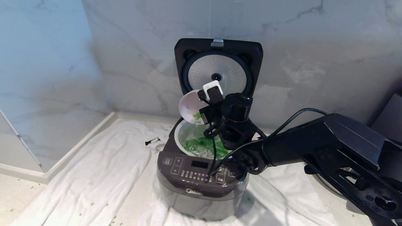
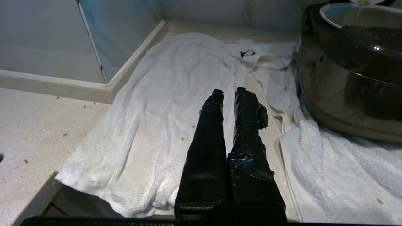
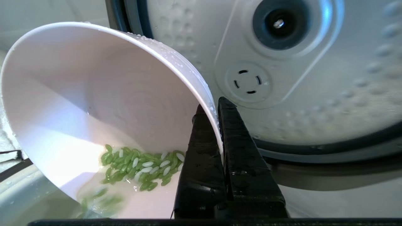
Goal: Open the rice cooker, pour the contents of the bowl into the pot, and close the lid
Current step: Pour the water from the bowl into the rice cooker
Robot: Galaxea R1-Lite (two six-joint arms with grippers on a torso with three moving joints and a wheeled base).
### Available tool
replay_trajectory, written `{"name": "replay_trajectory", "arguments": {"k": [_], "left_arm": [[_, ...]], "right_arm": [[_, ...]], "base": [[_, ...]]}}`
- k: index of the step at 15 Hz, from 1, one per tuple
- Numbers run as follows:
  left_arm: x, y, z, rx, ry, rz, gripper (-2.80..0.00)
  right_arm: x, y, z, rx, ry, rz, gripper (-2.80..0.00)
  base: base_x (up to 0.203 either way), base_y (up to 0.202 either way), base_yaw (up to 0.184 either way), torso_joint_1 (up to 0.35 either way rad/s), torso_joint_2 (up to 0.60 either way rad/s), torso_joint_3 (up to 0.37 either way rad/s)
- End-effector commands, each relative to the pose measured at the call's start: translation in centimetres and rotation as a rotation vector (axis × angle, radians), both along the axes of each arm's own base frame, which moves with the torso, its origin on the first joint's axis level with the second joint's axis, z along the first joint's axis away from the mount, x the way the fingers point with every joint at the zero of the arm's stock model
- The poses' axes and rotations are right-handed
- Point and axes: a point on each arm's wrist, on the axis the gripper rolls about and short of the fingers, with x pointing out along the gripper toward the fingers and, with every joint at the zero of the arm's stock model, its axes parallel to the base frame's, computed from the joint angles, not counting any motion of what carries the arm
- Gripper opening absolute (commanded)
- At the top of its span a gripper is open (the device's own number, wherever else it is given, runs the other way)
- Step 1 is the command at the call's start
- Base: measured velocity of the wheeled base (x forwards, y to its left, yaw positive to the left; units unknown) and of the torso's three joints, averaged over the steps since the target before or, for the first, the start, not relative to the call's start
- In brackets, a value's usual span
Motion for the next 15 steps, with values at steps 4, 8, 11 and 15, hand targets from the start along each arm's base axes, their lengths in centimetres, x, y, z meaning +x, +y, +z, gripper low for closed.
{"name": "replay_trajectory", "arguments": {"k": [4,8,11,15], "left_arm": [[0.0,0.0,0.0,-0.001,0.001,0.001,-2.80],[0.0,0.0,0.0,-0.001,0.001,0.001,-2.80],[0.0,0.0,0.0,-0.001,0.001,0.001,-2.80],[0.0,0.0,0.0,-0.001,0.001,0.001,-2.80]], "right_arm": [[-0.8,-0.1,1.0,0.009,-0.059,0.003,-2.80],[-1.2,0.2,1.4,0.011,-0.085,0.010,-2.80],[-1.1,0.1,1.5,0.018,-0.095,0.007,-2.80],[0.1,-2.1,2.3,0.043,-0.090,-0.063,-2.80]], "base": [[0.000,0.000,0.000,0.000,0.00,0.000],[0.000,0.000,0.000,0.000,0.00,0.000],[0.000,0.000,0.000,0.000,0.00,0.000],[0.000,0.000,0.000,0.000,0.00,0.000]]}}
